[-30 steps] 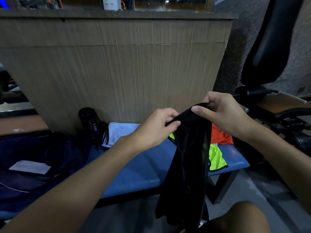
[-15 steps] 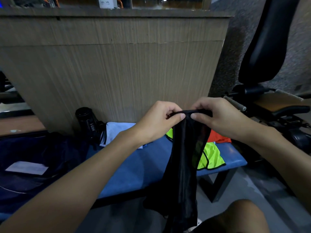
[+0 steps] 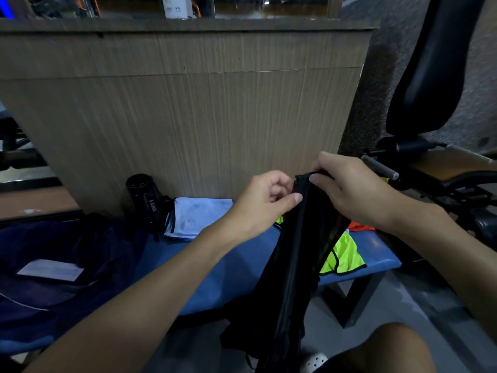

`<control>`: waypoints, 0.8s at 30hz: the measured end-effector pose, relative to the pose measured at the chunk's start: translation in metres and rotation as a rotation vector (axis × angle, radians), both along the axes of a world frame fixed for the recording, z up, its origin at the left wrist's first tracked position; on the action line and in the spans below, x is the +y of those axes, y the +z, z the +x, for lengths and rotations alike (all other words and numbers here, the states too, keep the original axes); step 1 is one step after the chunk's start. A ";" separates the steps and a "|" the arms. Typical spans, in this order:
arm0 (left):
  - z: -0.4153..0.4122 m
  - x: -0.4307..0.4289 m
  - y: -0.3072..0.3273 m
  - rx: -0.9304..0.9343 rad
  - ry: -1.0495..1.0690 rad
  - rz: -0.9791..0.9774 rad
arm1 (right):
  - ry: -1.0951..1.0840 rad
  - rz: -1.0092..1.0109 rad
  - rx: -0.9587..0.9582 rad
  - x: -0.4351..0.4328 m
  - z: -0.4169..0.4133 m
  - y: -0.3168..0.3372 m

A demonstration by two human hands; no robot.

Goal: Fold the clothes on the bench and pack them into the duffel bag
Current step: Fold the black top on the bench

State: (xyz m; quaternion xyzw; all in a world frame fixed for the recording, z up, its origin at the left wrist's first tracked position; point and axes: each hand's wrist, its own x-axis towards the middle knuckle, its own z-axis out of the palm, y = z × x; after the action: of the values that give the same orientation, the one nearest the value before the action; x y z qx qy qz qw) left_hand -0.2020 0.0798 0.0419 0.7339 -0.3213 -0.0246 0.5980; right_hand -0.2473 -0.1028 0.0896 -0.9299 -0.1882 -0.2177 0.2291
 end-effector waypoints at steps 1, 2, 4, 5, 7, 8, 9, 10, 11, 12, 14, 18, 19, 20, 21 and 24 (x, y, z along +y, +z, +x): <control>-0.001 -0.002 -0.003 0.027 -0.007 -0.011 | -0.024 0.002 -0.003 -0.001 0.001 0.000; -0.002 -0.003 -0.006 0.050 -0.016 -0.018 | -0.035 0.019 -0.005 -0.001 0.001 -0.002; -0.002 -0.004 -0.007 0.057 -0.011 -0.021 | -0.039 0.060 -0.014 0.000 0.001 -0.005; -0.002 -0.005 -0.005 0.053 -0.004 -0.015 | -0.037 0.071 -0.009 -0.001 0.002 -0.007; -0.001 -0.007 -0.003 0.052 0.004 -0.016 | -0.030 0.068 0.023 -0.001 0.002 -0.010; -0.001 -0.007 -0.002 0.053 0.003 -0.018 | -0.029 0.057 0.041 -0.001 0.001 -0.011; -0.001 -0.007 -0.003 0.051 0.000 -0.012 | -0.031 0.050 0.056 -0.001 0.001 -0.011; -0.002 -0.007 -0.005 0.049 -0.014 0.003 | -0.033 0.055 0.061 -0.001 0.000 -0.010; -0.002 -0.007 -0.008 0.057 -0.035 0.024 | -0.035 0.066 0.059 0.000 -0.001 -0.009; -0.004 -0.006 -0.011 0.075 -0.059 0.040 | -0.037 0.074 0.042 -0.001 -0.002 -0.009; -0.007 -0.004 -0.017 0.115 -0.105 0.035 | -0.032 0.090 -0.016 -0.003 -0.002 -0.010; -0.003 0.007 -0.033 0.131 -0.134 0.062 | -0.094 0.152 -0.153 -0.018 0.000 -0.008; -0.003 0.010 -0.036 0.134 -0.149 0.100 | -0.116 0.164 -0.179 -0.024 0.002 -0.006; -0.003 0.014 -0.041 0.137 -0.167 0.156 | -0.142 0.170 -0.207 -0.030 0.004 -0.005; -0.003 0.017 -0.045 0.130 -0.187 0.221 | -0.171 0.173 -0.231 -0.035 0.005 -0.003; 0.000 0.026 -0.057 0.060 -0.147 0.409 | -0.228 0.225 -0.247 -0.049 0.003 0.003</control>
State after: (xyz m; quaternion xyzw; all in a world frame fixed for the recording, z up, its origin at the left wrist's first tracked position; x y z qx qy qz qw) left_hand -0.2017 0.1063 -0.0151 0.8134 -0.3444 -0.1545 0.4427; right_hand -0.2439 -0.1514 0.0930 -0.8799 -0.0828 -0.3744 0.2805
